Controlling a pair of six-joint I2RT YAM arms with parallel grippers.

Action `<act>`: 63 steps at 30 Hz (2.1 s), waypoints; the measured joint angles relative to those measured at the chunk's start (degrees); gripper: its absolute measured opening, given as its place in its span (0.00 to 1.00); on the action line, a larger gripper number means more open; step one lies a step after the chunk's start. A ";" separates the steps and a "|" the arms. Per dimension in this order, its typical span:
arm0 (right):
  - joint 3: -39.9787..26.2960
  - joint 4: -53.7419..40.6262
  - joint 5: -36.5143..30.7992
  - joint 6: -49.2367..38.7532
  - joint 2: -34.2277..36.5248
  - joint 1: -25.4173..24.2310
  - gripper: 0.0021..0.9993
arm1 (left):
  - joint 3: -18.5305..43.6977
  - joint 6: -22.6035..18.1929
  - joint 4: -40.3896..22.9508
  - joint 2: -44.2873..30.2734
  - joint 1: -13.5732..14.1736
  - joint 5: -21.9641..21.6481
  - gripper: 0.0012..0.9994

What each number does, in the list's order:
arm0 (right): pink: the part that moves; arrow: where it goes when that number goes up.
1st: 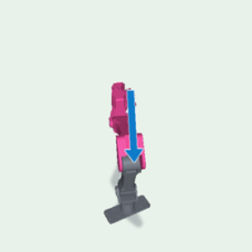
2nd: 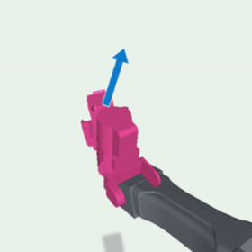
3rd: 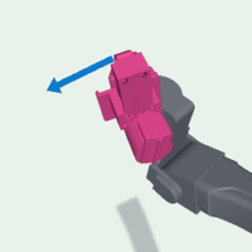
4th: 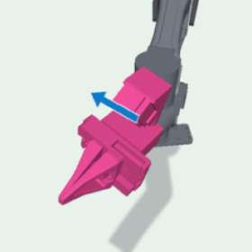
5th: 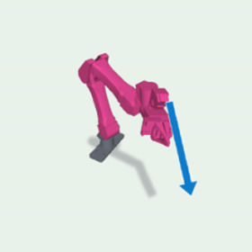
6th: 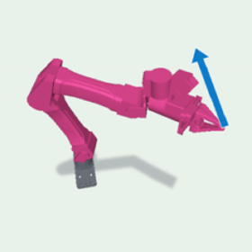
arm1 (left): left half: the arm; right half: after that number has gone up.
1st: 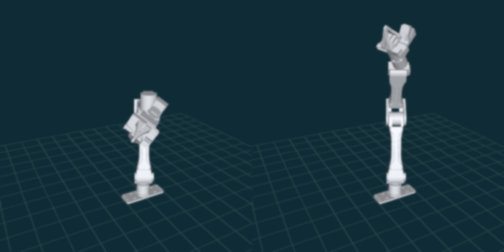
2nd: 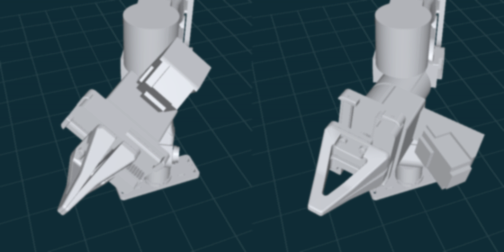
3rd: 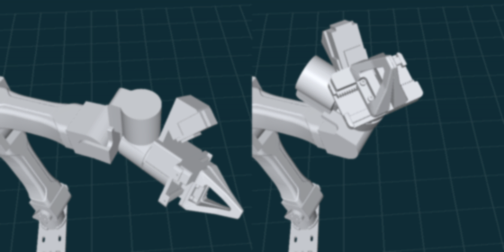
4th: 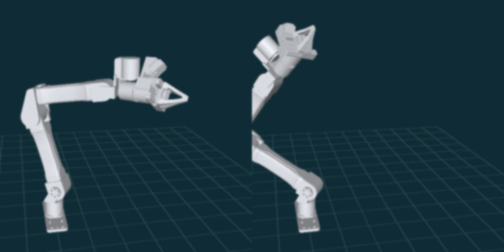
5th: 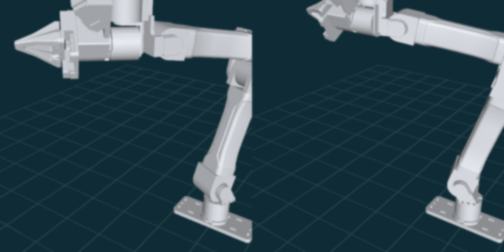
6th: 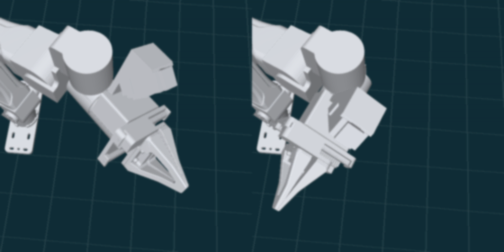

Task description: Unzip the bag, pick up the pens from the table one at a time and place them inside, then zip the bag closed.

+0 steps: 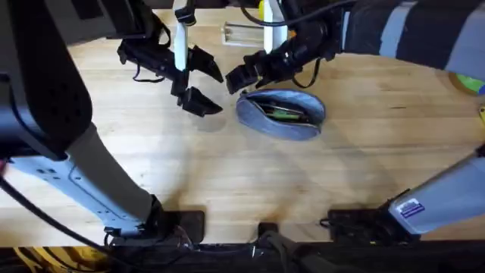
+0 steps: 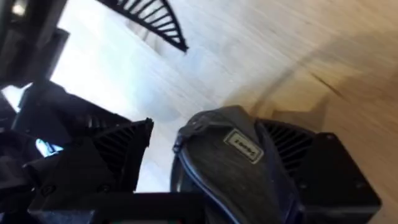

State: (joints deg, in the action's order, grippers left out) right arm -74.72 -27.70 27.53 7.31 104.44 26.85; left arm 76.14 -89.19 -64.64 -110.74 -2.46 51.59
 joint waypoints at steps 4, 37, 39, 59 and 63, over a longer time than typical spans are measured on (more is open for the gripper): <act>0.00 -0.18 3.09 0.02 0.00 0.26 1.00 | 0.00 0.00 0.02 0.00 0.00 0.00 0.99; 0.00 -0.63 5.97 0.23 3.19 2.40 0.16 | 0.00 0.00 0.13 0.02 0.00 0.00 0.99; 0.00 -0.61 6.01 0.22 3.19 2.40 0.10 | 0.00 0.00 0.13 0.00 0.00 0.00 0.99; 0.00 -4.10 6.43 -0.51 -0.71 1.07 0.03 | 0.00 0.00 0.13 0.00 0.00 0.00 0.99; 0.00 -5.47 5.94 -1.57 -5.13 1.01 0.03 | 0.00 0.00 0.13 0.00 0.00 0.00 0.99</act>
State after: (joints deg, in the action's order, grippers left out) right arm -74.72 -33.17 33.47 5.74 99.31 27.86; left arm 76.14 -89.19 -64.51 -110.74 -2.46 51.59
